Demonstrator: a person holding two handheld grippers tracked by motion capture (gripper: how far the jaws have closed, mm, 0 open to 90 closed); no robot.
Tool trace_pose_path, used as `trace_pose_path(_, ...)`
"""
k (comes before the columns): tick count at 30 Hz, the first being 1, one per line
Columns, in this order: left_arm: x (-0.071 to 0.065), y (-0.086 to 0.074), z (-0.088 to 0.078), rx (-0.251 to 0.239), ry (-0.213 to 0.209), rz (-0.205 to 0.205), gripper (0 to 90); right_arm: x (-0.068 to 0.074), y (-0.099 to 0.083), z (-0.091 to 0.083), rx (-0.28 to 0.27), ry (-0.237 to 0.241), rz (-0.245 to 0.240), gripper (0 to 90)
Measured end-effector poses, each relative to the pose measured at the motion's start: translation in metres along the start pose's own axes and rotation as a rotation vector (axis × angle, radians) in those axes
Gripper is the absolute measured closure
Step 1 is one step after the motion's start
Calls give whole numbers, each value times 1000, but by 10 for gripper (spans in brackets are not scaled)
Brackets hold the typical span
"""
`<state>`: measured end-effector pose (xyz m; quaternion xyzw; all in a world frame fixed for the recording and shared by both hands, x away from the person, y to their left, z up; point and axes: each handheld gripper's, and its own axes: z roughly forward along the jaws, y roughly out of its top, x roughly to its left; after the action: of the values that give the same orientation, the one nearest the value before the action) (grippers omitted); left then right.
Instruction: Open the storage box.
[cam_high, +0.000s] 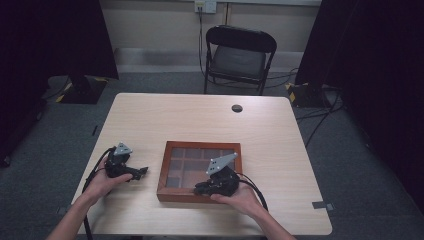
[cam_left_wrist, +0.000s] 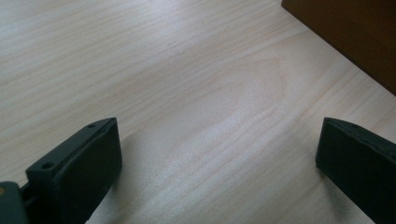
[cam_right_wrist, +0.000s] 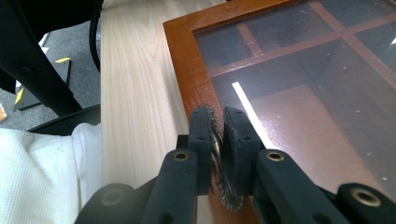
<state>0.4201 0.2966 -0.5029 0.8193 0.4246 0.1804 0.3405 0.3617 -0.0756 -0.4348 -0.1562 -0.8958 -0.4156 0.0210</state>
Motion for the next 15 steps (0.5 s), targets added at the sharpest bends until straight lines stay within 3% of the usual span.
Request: trace_pose_path(15, 0, 0, 0, 1, 1, 0, 0, -2, 7, -8, -21, 21, 13, 823)
